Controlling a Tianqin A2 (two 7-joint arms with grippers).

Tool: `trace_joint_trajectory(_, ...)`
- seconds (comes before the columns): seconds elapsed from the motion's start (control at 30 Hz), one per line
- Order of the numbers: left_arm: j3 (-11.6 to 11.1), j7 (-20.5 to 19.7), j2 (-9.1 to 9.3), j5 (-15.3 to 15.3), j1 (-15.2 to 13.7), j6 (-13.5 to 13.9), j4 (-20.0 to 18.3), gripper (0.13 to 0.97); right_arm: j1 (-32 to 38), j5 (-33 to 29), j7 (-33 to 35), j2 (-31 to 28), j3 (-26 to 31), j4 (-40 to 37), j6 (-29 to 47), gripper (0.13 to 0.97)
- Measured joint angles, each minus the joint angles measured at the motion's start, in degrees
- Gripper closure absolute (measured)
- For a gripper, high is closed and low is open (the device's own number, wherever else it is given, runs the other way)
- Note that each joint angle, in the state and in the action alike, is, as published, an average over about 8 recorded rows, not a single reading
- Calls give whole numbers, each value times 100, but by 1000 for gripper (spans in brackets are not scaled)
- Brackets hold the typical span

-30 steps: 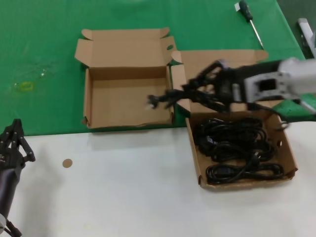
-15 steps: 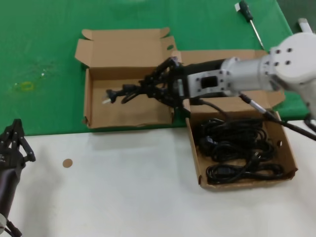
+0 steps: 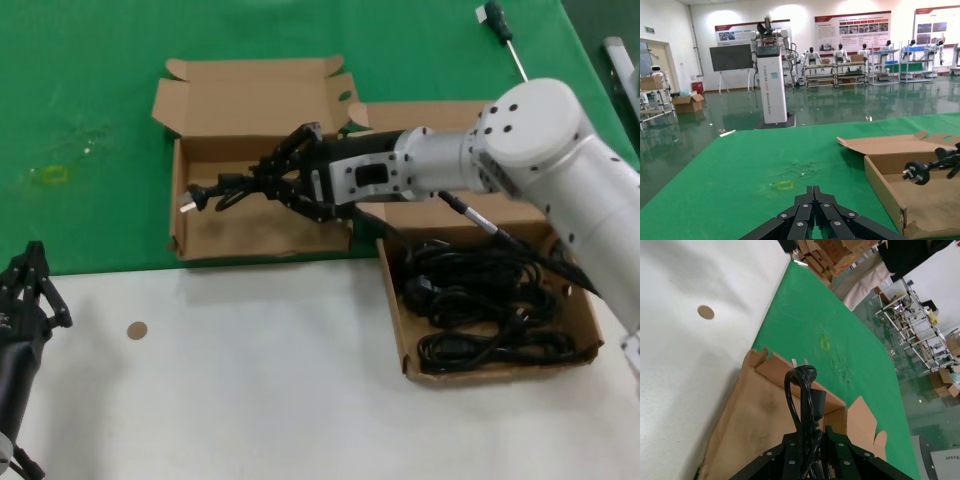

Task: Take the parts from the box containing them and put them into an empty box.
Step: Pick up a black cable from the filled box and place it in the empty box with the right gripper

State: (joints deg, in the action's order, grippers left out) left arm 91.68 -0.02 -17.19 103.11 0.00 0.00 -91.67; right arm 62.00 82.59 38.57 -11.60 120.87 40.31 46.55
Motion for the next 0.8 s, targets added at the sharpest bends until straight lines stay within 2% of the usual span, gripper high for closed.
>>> trace_joint_trajectory(0.33,0,0,0,0,0,0,0,945,311,231,896,490,-225,-1205,-217,868)
trace_joint_trajectory(0.8,0,0,0,0,0,0,0,945,646,433,1868,865,-531,-2432,-395,869)
